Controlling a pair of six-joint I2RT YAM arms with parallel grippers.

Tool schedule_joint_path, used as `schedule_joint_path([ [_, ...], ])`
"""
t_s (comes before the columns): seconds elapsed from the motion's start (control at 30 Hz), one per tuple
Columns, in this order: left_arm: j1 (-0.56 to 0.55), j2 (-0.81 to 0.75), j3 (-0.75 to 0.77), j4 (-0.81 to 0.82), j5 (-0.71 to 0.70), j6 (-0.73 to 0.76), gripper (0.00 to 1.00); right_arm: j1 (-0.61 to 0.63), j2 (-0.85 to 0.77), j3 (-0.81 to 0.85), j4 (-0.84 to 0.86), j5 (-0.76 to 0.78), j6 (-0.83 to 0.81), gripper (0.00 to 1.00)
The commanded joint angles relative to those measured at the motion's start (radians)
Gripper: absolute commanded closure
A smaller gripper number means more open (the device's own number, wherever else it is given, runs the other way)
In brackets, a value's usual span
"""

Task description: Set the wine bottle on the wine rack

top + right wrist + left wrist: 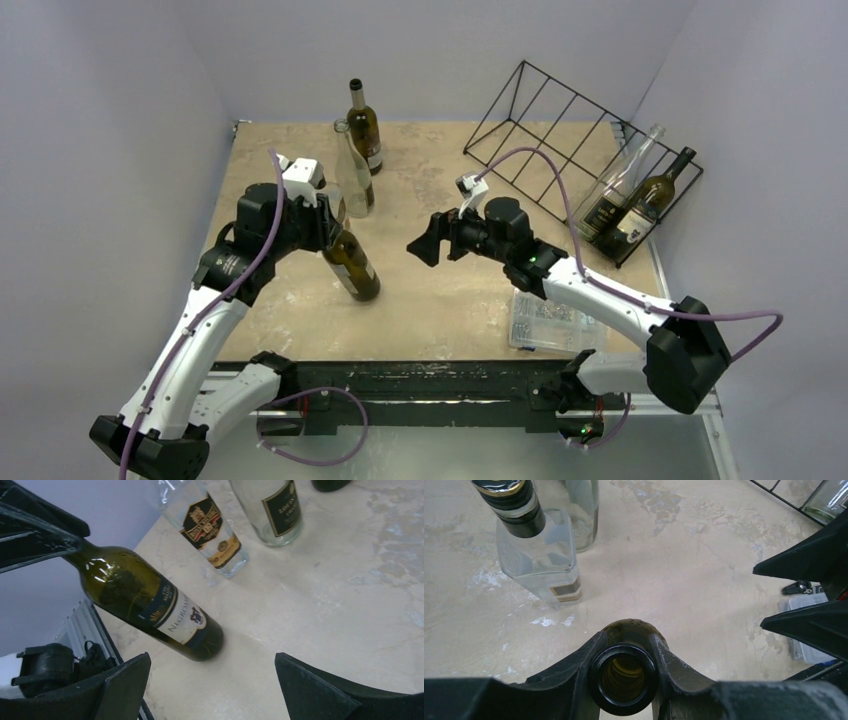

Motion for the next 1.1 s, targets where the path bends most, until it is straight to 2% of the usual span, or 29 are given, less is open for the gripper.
schedule_joint_path([
  [0.0, -0.001, -0.032, 0.008, 0.149, 0.098, -0.037, 1.0, 0.06, 0.039, 0.078, 0.102, -0.041, -0.034, 0.01],
  [0.53, -0.023, -0.041, 0.002, 0.182, 0.236, -0.039, 1.0, 0.24, 0.228, 0.272, 0.101, -0.075, -0.171, 0.01],
  [1.07, -0.032, -0.041, 0.003, 0.183, 0.261, -0.044, 1.0, 0.3, 0.352, 0.344, 0.094, -0.043, -0.169, 0.02],
])
